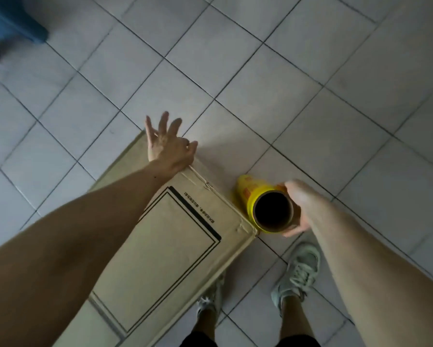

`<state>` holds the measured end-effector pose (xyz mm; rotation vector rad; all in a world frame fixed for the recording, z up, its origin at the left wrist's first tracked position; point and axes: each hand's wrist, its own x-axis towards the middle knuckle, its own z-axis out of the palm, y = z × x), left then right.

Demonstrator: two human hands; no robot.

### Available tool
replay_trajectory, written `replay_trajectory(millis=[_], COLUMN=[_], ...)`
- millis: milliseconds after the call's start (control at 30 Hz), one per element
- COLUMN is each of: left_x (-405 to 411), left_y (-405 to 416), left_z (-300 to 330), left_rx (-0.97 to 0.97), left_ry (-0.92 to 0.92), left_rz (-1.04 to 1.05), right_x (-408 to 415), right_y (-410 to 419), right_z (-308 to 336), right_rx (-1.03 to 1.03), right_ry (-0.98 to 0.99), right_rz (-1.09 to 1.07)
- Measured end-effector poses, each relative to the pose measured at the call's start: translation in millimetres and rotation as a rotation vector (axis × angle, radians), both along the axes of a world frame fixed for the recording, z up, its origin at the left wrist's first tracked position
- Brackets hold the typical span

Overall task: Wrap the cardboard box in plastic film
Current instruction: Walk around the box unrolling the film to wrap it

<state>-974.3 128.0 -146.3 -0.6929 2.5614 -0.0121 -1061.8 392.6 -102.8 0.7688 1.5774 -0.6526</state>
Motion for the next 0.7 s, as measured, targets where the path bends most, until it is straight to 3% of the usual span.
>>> replay_trajectory(millis=[133,233,300,367,500,700], left_x=[-3.7,-0.7,-0.5,-1.7,-3.1,-3.4], left_y=[30.1,33.1,34.0,35.1,32.8,35.7], left_z=[-4.7,-5.1,-1.1,-0.2,-2.4,-2.3], left_rx=[0.199,0.115,0.097,0.073,0.034,0.045], left_ry=[-0.229,-0.24,-0.244,-0.255,-0.248,-0.25], left_rz=[-0.326,-0.356,-0.359,-0.366,-0.36,-0.374], right_x=[-7.0,2.8,7.3,7.1,24.5,109.0], right_y=[-42.2,-57.3,-50.9,-31.0,35.2,97.2], right_z=[-4.7,-7.4,-1.7,-2.4,-3.6,-26.4], right_rx=[0.023,0.007,-0.016,-0.032,-0.02,-0.098], right_ry=[0.359,0.23,0.221,0.201,0.021,-0.199], right_rz=[0.522,0.8,0.856,0.713,0.046,-0.706])
